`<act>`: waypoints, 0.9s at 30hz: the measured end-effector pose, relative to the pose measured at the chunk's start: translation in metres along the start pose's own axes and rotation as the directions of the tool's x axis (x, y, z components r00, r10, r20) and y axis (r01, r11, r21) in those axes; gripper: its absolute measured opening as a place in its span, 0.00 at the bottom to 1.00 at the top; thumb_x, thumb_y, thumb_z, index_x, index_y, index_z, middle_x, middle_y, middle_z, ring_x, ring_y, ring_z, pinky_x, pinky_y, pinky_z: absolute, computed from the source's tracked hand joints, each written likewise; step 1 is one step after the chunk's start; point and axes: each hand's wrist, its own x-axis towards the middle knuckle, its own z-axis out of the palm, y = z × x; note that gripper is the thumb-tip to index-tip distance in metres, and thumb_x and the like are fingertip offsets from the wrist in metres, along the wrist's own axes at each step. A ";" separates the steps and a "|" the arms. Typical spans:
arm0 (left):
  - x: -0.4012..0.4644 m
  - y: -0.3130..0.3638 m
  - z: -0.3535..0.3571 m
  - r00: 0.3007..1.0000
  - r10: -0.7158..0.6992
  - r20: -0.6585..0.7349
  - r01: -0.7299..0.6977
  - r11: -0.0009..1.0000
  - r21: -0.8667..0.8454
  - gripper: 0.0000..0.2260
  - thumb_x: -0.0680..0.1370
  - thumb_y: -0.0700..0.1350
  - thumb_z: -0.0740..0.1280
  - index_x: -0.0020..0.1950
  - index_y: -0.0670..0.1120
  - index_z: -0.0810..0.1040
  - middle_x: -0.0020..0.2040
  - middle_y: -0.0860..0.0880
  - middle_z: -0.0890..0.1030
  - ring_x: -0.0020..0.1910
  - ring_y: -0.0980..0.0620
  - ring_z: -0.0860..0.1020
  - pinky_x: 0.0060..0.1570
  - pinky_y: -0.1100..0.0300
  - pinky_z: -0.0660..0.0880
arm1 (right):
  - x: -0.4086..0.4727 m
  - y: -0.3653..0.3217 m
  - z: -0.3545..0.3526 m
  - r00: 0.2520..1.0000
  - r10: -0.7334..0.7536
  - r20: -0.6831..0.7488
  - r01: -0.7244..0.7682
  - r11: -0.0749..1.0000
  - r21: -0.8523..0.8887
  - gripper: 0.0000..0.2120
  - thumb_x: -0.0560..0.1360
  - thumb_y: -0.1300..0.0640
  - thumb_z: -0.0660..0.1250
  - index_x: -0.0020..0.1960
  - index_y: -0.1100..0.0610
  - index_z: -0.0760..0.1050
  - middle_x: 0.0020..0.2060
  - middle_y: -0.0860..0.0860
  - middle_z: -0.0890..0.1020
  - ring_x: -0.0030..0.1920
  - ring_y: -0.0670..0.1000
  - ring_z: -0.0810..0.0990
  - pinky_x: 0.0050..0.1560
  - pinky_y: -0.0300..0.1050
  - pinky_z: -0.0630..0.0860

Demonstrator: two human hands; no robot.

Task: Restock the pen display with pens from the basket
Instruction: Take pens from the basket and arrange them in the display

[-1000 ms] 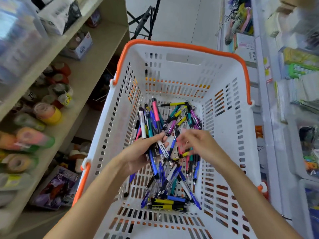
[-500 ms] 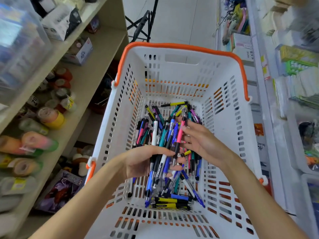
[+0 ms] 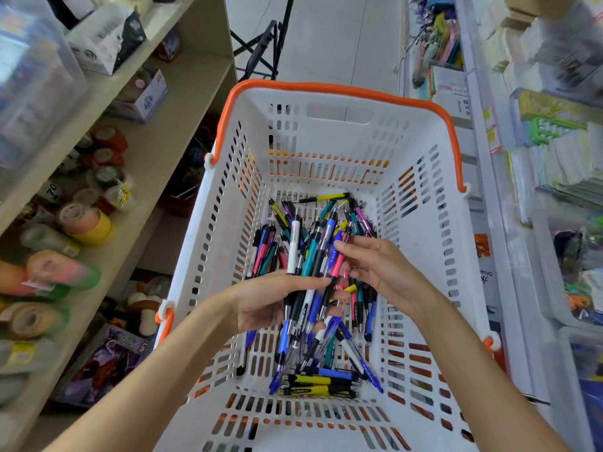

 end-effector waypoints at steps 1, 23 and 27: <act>0.000 0.001 0.001 1.000 0.015 -0.017 -0.016 1.000 -0.024 0.18 0.77 0.49 0.66 0.64 0.42 0.77 0.59 0.44 0.82 0.48 0.48 0.82 0.58 0.51 0.75 | 0.000 -0.002 -0.001 1.000 0.006 0.006 -0.007 0.999 0.044 0.05 0.75 0.59 0.67 0.48 0.59 0.80 0.38 0.53 0.81 0.34 0.45 0.77 0.35 0.32 0.75; 0.004 -0.002 -0.002 0.995 0.065 -0.081 -0.065 0.998 -0.004 0.23 0.75 0.53 0.67 0.67 0.42 0.74 0.62 0.45 0.80 0.61 0.51 0.78 0.63 0.53 0.73 | 0.001 -0.004 0.003 0.996 0.071 -0.048 -0.069 0.997 0.044 0.10 0.66 0.55 0.74 0.45 0.60 0.82 0.35 0.53 0.83 0.32 0.45 0.79 0.38 0.33 0.78; 0.003 -0.004 0.000 0.994 0.092 -0.066 -0.093 0.995 -0.020 0.20 0.75 0.51 0.68 0.64 0.43 0.76 0.59 0.43 0.81 0.61 0.45 0.78 0.65 0.46 0.71 | 0.002 -0.002 0.002 0.998 0.048 -0.048 -0.050 0.998 -0.049 0.07 0.68 0.56 0.74 0.44 0.57 0.83 0.37 0.52 0.84 0.37 0.45 0.80 0.41 0.36 0.76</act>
